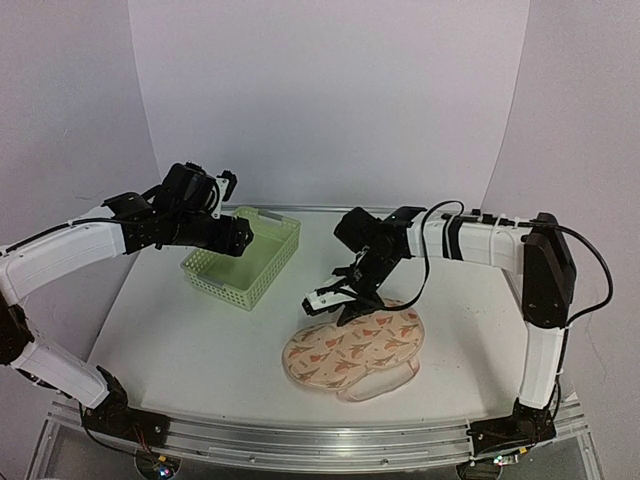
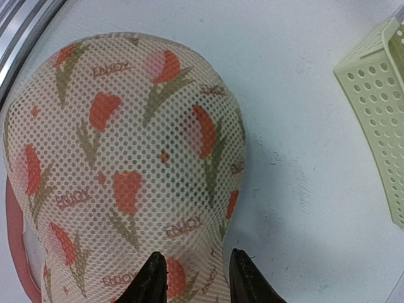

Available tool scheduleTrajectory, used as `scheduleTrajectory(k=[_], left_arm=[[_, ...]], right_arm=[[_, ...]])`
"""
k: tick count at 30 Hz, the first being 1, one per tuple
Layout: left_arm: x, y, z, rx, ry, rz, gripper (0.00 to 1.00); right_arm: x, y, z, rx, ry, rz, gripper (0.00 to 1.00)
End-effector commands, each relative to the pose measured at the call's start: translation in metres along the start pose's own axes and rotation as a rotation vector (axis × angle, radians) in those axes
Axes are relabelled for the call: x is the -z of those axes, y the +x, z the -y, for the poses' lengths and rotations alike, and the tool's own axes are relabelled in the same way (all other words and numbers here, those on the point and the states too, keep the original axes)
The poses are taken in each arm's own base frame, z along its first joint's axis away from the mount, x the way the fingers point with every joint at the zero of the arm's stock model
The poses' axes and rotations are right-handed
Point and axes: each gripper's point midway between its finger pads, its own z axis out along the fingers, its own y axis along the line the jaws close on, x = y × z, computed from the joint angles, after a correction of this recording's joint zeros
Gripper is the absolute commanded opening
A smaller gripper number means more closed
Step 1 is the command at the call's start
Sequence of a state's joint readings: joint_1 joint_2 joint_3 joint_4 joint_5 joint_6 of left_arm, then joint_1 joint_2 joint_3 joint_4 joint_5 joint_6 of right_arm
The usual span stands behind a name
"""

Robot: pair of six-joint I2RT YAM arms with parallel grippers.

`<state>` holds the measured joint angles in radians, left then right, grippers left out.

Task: Unzip the laundry bag and remove the bra
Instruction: Place the laundry bag at the center of the board, then pick up the laundry bag from the center of the board.

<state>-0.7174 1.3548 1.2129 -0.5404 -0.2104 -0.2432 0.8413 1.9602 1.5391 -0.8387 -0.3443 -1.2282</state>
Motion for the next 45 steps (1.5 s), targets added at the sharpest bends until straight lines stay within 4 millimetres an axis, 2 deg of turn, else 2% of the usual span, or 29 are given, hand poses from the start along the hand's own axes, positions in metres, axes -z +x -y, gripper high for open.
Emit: scheduleTrajectory(k=[1, 5, 9, 10, 12, 13, 14, 15, 17, 19, 23, 27, 31, 35, 37, 40, 45], left_arm=[[0.013, -0.013, -0.001, 0.015, 0.006, 0.061, 0.85], [0.014, -0.015, -0.001, 0.016, 0.003, 0.066, 0.85], [0.015, -0.016, 0.0, 0.026, 0.01, 0.069, 0.85], [0.014, -0.015, 0.001, 0.028, 0.017, 0.067, 0.85], [0.012, -0.013, 0.004, 0.03, 0.029, 0.058, 0.85], [0.011, -0.012, 0.005, 0.03, 0.038, 0.056, 0.85], [0.01, -0.011, 0.007, 0.027, 0.049, 0.051, 0.85], [0.009, -0.01, 0.009, 0.021, 0.059, 0.047, 0.85], [0.009, -0.008, 0.013, 0.002, 0.08, 0.041, 0.85], [0.009, -0.007, 0.012, -0.003, 0.081, 0.044, 0.85], [0.01, -0.007, 0.011, -0.004, 0.078, 0.048, 0.85], [0.009, -0.005, 0.012, 0.0, 0.081, 0.046, 0.85], [0.007, -0.004, 0.013, 0.003, 0.082, 0.039, 0.85], [0.005, -0.001, 0.017, 0.019, 0.105, 0.024, 0.85], [0.005, 0.001, 0.019, 0.027, 0.12, 0.017, 0.85], [0.005, 0.006, 0.023, 0.044, 0.149, 0.002, 0.85], [0.001, 0.02, 0.039, 0.061, 0.232, -0.05, 0.85]], right_arm=[[0.045, -0.021, 0.025, -0.016, 0.148, 0.028, 0.37], [0.072, -0.025, 0.032, -0.123, 0.242, 0.033, 0.39], [0.104, -0.019, 0.043, -0.349, 0.412, 0.035, 0.4], [0.114, -0.02, 0.049, -0.409, 0.473, 0.068, 0.41], [0.134, -0.022, 0.047, -0.531, 0.559, 0.139, 0.44], [0.145, -0.021, 0.048, -0.607, 0.606, 0.181, 0.48], [0.154, -0.019, 0.046, -0.676, 0.643, 0.219, 0.78], [0.164, -0.017, 0.043, -0.732, 0.67, 0.267, 0.96], [0.177, -0.014, 0.032, -0.858, 0.684, 0.399, 0.98], [0.19, -0.001, 0.022, -0.977, 0.724, 0.485, 0.98], [0.209, 0.052, 0.007, -1.341, 0.867, 0.55, 0.98], [0.194, 0.092, -0.021, -1.577, 0.895, 0.484, 0.98], [0.17, 0.108, -0.051, -1.704, 0.844, 0.459, 0.98], [0.144, 0.137, -0.088, -1.96, 0.823, 0.385, 0.94], [0.123, 0.137, -0.102, -2.072, 0.731, 0.386, 0.89], [0.101, 0.127, -0.108, -2.19, 0.586, 0.439, 0.87], [0.087, 0.118, -0.103, -2.286, 0.487, 0.539, 0.83]])
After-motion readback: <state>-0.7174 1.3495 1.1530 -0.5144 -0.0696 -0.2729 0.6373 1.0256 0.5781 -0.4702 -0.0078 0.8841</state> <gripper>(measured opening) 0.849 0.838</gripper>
